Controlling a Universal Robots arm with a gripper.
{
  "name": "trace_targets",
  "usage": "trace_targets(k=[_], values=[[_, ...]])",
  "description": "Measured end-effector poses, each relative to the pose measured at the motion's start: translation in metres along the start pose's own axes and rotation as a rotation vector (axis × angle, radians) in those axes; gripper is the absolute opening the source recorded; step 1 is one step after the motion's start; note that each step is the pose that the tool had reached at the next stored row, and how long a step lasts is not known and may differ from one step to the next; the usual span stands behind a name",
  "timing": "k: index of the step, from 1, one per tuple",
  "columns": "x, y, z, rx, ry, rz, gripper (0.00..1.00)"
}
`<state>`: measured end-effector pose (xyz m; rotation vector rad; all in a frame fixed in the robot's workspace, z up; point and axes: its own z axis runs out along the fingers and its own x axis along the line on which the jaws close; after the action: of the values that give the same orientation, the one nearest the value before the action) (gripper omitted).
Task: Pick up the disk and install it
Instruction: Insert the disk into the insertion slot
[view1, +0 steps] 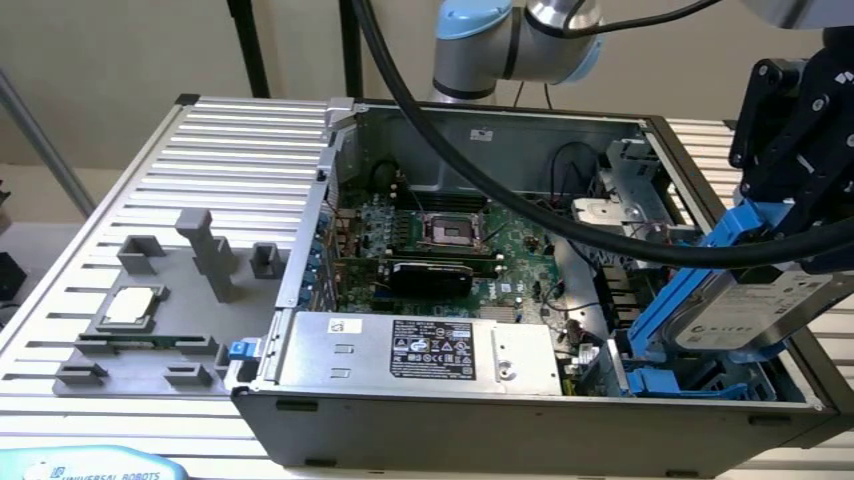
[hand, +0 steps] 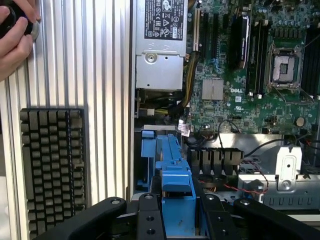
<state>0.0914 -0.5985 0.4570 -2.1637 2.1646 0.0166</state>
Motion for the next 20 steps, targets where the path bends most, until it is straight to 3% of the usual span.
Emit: trace_targets(k=[2,5,8,20], values=[[0.000,-0.0002,0.0007,-0.0029,0.0009,0.001,0.33],[0.000,-0.0003,0.0020,-0.0070,0.0090,0.002,0.33],[-0.002,-0.0003,0.0035,-0.0088,0.0130,0.003,0.33],[-0.007,-0.0035,0.0116,-0.0153,0.0176,0.003,0.33]])
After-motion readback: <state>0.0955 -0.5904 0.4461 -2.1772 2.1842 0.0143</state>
